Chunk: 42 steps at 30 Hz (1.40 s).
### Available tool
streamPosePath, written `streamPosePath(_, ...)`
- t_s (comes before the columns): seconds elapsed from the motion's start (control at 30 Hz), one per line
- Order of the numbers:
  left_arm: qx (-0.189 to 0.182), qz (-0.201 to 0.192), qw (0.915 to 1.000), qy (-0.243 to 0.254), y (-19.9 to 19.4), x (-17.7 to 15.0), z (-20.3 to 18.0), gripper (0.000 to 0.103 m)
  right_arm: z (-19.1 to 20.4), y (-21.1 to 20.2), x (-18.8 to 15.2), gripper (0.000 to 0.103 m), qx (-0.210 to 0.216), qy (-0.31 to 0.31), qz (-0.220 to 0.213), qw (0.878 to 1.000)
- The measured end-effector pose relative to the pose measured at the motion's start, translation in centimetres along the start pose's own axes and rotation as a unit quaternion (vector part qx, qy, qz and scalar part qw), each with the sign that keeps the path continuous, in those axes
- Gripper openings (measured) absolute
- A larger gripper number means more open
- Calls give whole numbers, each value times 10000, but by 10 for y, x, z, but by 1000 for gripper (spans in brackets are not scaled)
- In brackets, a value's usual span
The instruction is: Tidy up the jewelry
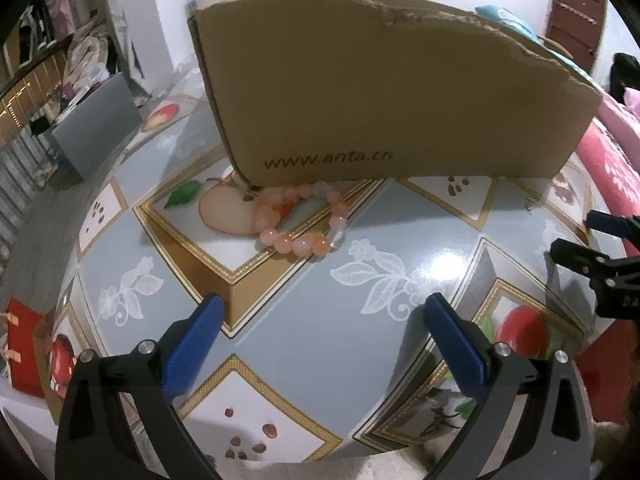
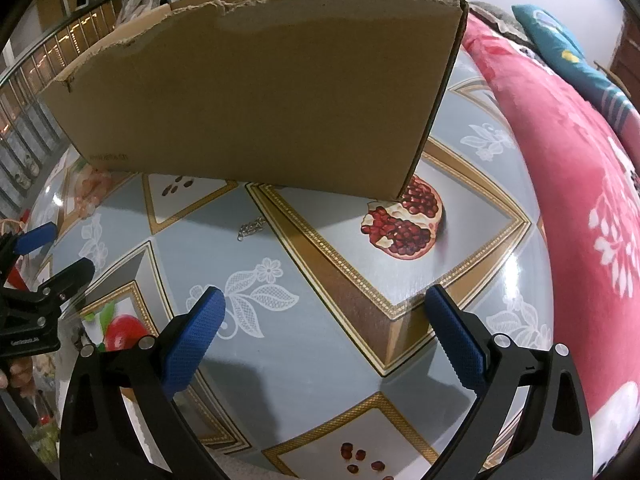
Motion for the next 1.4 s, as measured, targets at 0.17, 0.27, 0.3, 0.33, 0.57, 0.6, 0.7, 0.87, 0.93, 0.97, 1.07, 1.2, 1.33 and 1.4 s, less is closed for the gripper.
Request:
streamPosePath(0.17,-332,-505,9982,-20,-15,11,8,98,-2,-1,-1,95,13,-9,-66,10000)
streamPosePath(0.27,-635,-822,9946,10,-26,22,9,93,-2,-2,-5,95,32,-32,-146,9999)
streamPosePath(0.3,-693,-891,9936,35,-27,25,9,90,-1,-3,-6,95,42,-48,-173,9998)
streamPosePath(0.33,-763,-937,9926,68,-28,28,9,87,-1,-4,-7,95,51,-61,-186,9998)
streamPosePath(0.57,-1062,-740,9912,264,-12,40,-3,57,0,-8,-13,95,87,-125,-184,9997)
streamPosePath(0.6,-1072,-698,9914,273,-9,40,-4,55,1,-9,-14,95,90,-130,-187,9997)
streamPosePath(0.7,-962,-535,9933,359,2,43,-4,45,2,-11,-17,95,98,-150,-184,9997)
streamPosePath(0.87,-796,-325,9953,445,15,41,-4,25,3,-12,-18,95,123,-202,-167,9996)
streamPosePath(0.93,-804,-339,9952,452,14,39,-5,20,4,-13,-20,95,140,-235,-177,9995)
streamPosePath(0.97,-845,-329,9949,435,13,39,-5,17,4,-13,-20,95,151,-251,-177,9994)
streamPosePath(1.07,-1084,-272,9929,396,8,32,-10,14,5,-15,-20,95,197,-293,-176,9992)
streamPosePath(1.2,-1258,-243,9908,444,-1,18,-20,13,6,-19,-22,95,344,-354,-197,9986)
streamPosePath(1.33,-1270,-281,9906,422,-8,8,-26,13,8,-25,-24,91,602,-247,-183,9977)
streamPosePath(1.4,-1260,-298,9908,391,-9,7,-27,13,13,-31,-21,82,636,-374,-289,9969)
Point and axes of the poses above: each gripper's, at about its wrist camera, not at the fingertips, and y roughly the way its jaws point, z to its left, x to its top, the point moved 6 cm from there along y, roughly the way its jaws point
